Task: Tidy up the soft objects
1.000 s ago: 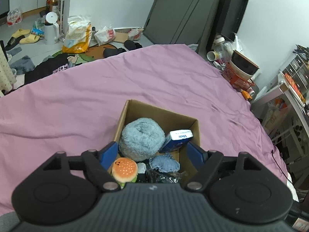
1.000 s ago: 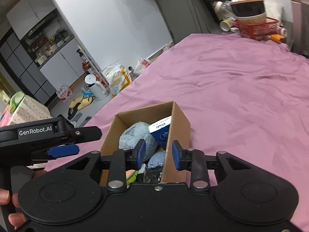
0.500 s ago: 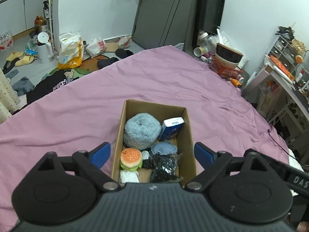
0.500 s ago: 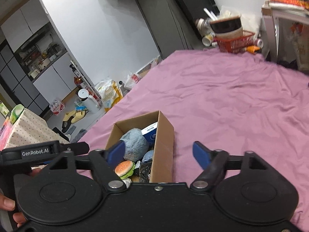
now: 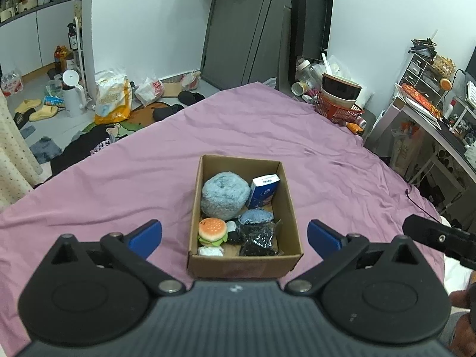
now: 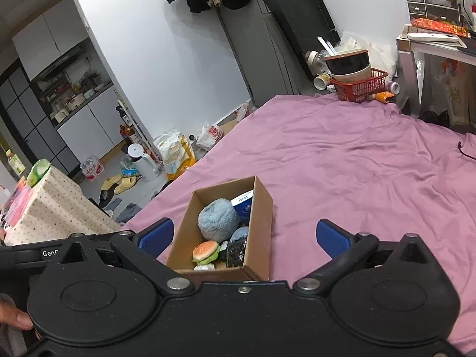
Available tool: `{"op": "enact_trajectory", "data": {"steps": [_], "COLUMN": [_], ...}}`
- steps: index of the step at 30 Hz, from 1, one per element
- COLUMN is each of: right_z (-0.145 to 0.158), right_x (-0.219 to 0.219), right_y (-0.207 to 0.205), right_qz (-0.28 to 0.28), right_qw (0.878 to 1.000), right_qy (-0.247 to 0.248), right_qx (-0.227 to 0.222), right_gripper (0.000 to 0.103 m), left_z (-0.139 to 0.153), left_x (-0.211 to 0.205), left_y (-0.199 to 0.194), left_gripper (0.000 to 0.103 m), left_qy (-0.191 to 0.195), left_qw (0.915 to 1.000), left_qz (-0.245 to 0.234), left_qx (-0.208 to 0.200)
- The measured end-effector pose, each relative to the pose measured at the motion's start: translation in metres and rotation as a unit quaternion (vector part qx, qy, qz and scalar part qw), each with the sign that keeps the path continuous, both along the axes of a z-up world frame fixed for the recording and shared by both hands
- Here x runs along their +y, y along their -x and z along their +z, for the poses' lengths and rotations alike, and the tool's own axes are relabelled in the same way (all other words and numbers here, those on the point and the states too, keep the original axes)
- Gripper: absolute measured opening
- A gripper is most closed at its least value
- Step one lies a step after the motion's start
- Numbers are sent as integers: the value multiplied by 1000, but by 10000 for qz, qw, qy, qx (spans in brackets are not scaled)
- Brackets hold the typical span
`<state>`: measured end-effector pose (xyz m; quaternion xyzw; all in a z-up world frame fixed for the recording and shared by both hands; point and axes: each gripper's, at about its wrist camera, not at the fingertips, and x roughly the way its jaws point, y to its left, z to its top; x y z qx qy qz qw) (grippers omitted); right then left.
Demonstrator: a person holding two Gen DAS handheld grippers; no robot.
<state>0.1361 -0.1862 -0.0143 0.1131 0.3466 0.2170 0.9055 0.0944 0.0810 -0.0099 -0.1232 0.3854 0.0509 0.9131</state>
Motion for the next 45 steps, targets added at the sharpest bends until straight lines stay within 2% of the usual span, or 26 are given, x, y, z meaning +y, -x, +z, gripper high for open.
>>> {"op": "enact_trajectory", "data": {"steps": [10,19,23,32,45], "right_z": [19,27,30,28,23], "right_x": [-6,-8,-12,-16,-10], "right_y": [36,71,82,100,112], "right_qz": [2,100,58,42,124], "right_qw": [9998,9994,9994,9990,9976], "right_qy": [111,249,262,401,653], "right_qx": [-165,-222,-208,-201,-211], "right_gripper": [103,103,103,103,103], "left_z": [19,22,23,20,20], "left_x": [-5,-17,-18,-22,-19], "left_y": [39,69,83,101,113], "left_gripper": [103,103,103,103,103], "left_qy": [-169,-518,-528,-673,-687], "left_qw": [9994,9980,9978,9967,9967], "left_qz": [-108,-262,-283,-356,-291], "left_qx": [-290,-256,-299,-263,-328]}}
